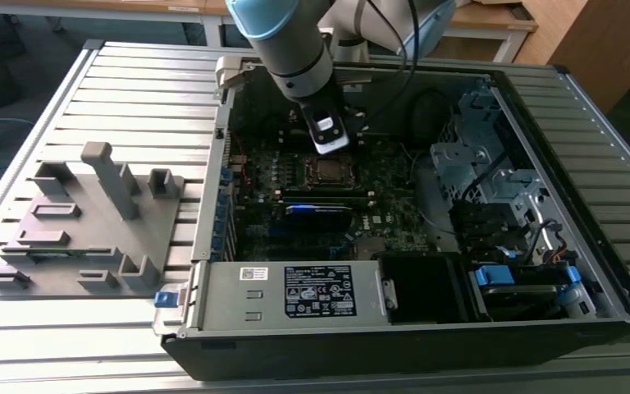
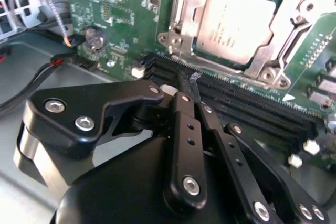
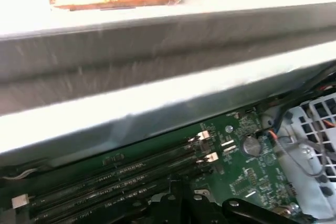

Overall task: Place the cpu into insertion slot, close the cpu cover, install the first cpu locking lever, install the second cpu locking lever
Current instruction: 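Install the first cpu locking lever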

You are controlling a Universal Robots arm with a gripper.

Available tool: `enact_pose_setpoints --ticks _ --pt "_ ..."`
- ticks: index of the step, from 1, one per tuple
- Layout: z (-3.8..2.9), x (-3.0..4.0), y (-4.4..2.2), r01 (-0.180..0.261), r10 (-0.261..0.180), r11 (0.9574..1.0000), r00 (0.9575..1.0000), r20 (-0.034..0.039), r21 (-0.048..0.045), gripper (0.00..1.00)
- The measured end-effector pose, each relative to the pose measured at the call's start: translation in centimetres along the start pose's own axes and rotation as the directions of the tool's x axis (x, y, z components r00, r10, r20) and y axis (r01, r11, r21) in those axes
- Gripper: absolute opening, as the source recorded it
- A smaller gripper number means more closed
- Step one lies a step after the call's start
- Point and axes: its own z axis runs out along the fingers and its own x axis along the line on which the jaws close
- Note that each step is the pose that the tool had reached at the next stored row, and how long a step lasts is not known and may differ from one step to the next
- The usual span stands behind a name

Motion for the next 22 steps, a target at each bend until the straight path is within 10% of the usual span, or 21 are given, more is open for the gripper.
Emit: enact_pose_setpoints --ticks 9,22 --pt "-2.17 -0.72 0.85 0.000 0.000 1.0000 1.0000 -0.0001 0.0000 0.10" --pt "-2.30 -0.76 0.91 0.000 0.000 1.0000 1.0000 0.0001 0.0001 0.10"
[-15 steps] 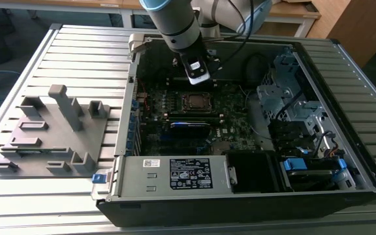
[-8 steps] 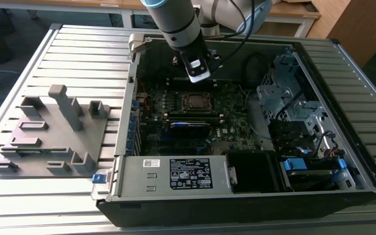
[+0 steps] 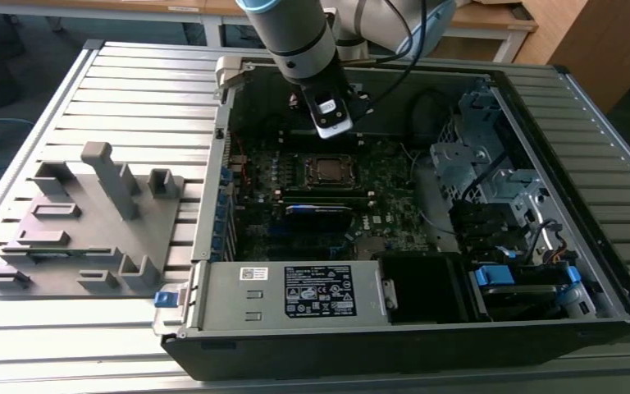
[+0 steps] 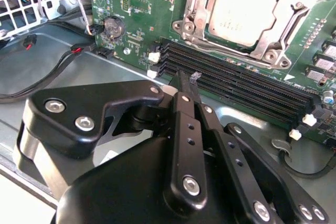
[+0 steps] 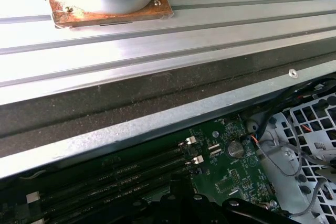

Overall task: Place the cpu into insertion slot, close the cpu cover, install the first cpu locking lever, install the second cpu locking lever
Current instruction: 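Install the first cpu locking lever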

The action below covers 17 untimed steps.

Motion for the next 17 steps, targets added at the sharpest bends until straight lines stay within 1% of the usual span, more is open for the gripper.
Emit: enact_pose_setpoints --ticks 4,5,6,7,9,13,17 --pt "0.00 0.00 0.00 0.000 0.000 1.0000 1.0000 -0.0001 0.0000 0.10" --pt "-0.01 0.00 0.01 -0.001 0.001 1.0000 1.0000 -0.0028 0.0011 0.10" --pt "-0.01 -0.01 0.00 -0.002 0.002 1.0000 1.0000 -0.0083 0.0036 0.10" --pt "0.00 -0.01 0.00 -0.004 0.004 1.0000 0.9999 -0.0161 0.0069 0.10" --pt "0.03 0.00 0.00 -0.009 0.009 0.9999 0.9994 -0.0348 0.0147 0.10" --pt "0.09 0.00 -0.02 -0.019 0.022 0.9992 0.9965 -0.0803 0.0347 0.10" --pt "0.16 0.00 -0.04 -0.030 0.037 0.9979 0.9909 -0.1297 0.0567 0.10"
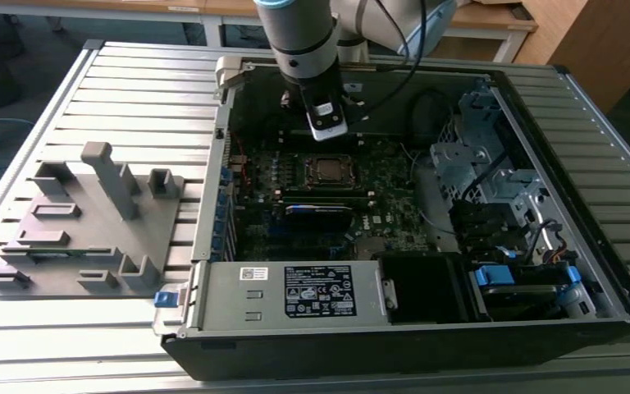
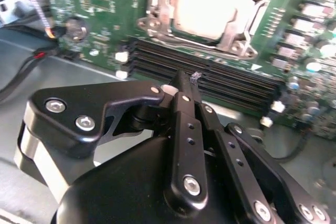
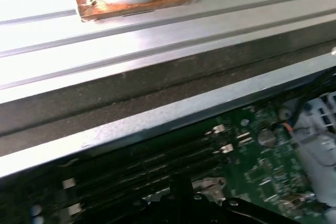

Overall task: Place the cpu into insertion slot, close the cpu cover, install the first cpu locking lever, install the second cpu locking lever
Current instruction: 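Install the first cpu locking lever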

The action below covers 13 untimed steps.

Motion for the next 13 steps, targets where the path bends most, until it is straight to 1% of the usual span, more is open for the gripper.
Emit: enact_pose_setpoints --ticks 3,4,11,12,13 --pt "0.05 0.00 -0.02 -0.009 0.010 0.9998 0.9993 -0.0367 0.0158 0.10" --pt "0.06 0.00 -0.02 -0.011 0.012 0.9998 0.9990 -0.0439 0.0190 0.10" --pt "0.06 0.00 -0.02 -0.011 0.012 0.9997 0.9989 -0.0448 0.0201 0.10" --pt "0.06 0.00 -0.01 -0.009 0.010 0.9996 0.9990 -0.0425 0.0273 0.10" --pt "0.05 0.00 -0.01 -0.006 0.008 0.9992 0.9992 -0.0384 0.0392 0.10"
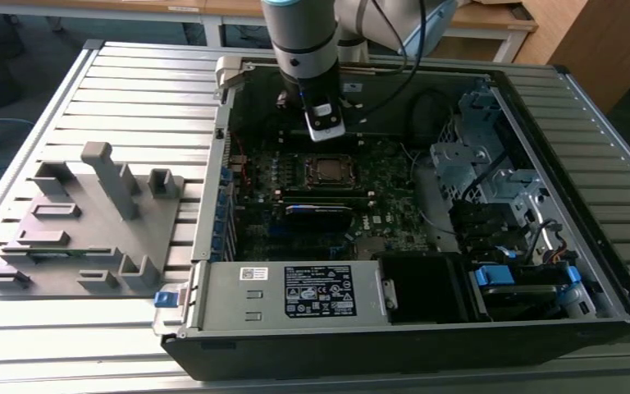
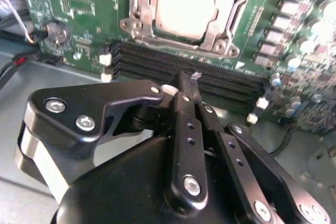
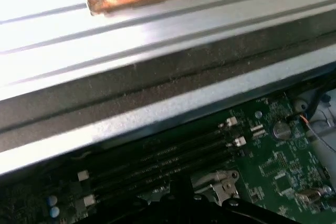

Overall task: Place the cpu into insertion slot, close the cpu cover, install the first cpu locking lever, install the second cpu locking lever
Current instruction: 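Install the first cpu locking lever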

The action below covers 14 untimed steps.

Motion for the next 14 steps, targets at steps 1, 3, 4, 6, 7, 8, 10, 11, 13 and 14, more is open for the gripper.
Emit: enact_pose_setpoints --ticks 1,3,4,6,7,8,10,11,13,14 --pt "0.00 0.00 0.00 0.003 -0.003 0.9999 1.0000 0.0051 0.0146 0.10" --pt "0.01 0.01 0.00 0.009 -0.010 0.9988 0.9998 0.0156 0.0486 0.10" --pt "0.00 0.00 0.00 0.012 -0.013 0.9978 0.9997 0.0205 0.0657 0.10" --pt "0.00 -0.01 0.00 0.017 -0.020 0.9948 0.9994 0.0287 0.1001 0.10" --pt "0.00 -0.02 0.00 0.020 -0.024 0.9929 0.9992 0.0330 0.1173 0.10" --pt "0.00 -0.03 0.01 0.023 -0.028 0.9905 0.9989 0.0375 0.1357 0.10" --pt "-0.01 -0.05 0.02 0.027 -0.034 0.9869 0.9985 0.0431 0.1594 0.10" --pt "-0.01 -0.05 0.02 0.027 -0.034 0.9866 0.9985 0.0435 0.1607 0.10" --pt "-0.01 -0.05 0.01 0.027 -0.034 0.9866 0.9985 0.0436 0.1612 0.10" --pt "-0.01 -0.05 0.02 0.027 -0.034 0.9865 0.9985 0.0437 0.1613 0.10"
